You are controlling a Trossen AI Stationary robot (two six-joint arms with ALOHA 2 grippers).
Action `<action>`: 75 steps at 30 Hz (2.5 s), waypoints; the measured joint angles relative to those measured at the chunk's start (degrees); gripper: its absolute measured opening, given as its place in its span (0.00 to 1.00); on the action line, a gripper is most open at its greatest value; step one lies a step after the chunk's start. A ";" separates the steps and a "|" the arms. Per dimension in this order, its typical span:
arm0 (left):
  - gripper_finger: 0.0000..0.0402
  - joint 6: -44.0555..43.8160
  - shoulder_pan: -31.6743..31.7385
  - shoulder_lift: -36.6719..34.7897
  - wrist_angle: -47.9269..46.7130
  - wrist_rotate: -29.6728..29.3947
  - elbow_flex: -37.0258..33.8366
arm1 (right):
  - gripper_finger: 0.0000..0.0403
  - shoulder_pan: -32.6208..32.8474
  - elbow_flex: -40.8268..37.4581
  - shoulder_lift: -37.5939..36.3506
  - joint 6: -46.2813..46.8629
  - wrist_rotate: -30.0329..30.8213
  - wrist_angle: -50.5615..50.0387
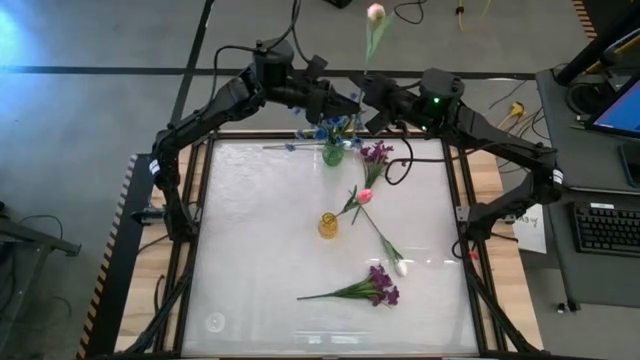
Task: Sort flowers into vase by color
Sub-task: Put the pink flower into the yellow vase
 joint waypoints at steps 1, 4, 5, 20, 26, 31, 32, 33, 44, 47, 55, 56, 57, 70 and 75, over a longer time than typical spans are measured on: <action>0.44 -0.15 0.01 0.01 -0.13 -0.01 -0.02 | 0.02 -0.02 0.00 0.02 0.24 0.00 -0.04; 0.44 -0.42 0.01 -0.37 -0.55 0.94 0.25 | 0.02 0.00 -0.02 0.06 0.15 0.46 -0.03; 0.44 -0.42 0.01 -0.49 -1.22 1.11 0.87 | 0.02 0.00 -0.02 0.04 -0.22 0.85 0.00; 0.45 5.72 0.71 0.07 -11.23 -6.63 7.98 | 0.02 0.00 -0.07 0.07 -1.18 1.35 -0.02; 0.46 5.39 0.36 2.96 -9.60 -4.70 7.87 | 0.02 0.00 -0.09 0.07 -1.23 1.34 -0.03; 0.46 4.59 0.32 4.56 -6.71 -0.83 7.97 | 0.02 0.00 -0.09 0.11 -1.15 1.34 -0.04; 0.45 4.59 0.31 4.73 -6.49 -0.58 8.20 | 0.02 0.00 -0.09 0.11 -1.17 1.34 -0.04; 0.45 4.59 0.30 4.91 -6.48 -0.50 8.46 | 0.02 0.00 -0.09 0.11 -1.20 1.34 -0.04; 0.03 6.61 0.32 5.69 -6.47 -0.77 9.09 | 0.02 0.00 -0.11 0.11 3.83 1.27 0.01; 0.02 6.96 0.34 5.69 -6.54 -0.91 9.09 | 0.03 0.00 -0.11 0.11 5.26 0.86 0.02; 0.00 10.44 0.32 5.13 -4.60 -2.39 9.08 | 0.16 0.00 -0.13 0.11 10.77 -0.70 1.73; 0.00 10.43 0.32 4.98 -4.42 -2.39 9.29 | 0.18 0.00 -0.13 0.11 11.73 -0.71 2.38; 0.00 10.42 0.32 4.95 -4.36 -2.40 9.97 | 0.21 0.00 -0.13 0.05 12.30 -0.71 3.31; 0.00 15.60 1.67 3.23 -1.09 -4.08 13.45 | 0.49 -0.02 -0.15 -0.37 22.12 1.78 17.66; 0.00 15.79 1.96 3.18 -0.69 -4.43 13.44 | 0.52 -0.02 -0.15 -0.37 23.50 2.83 17.68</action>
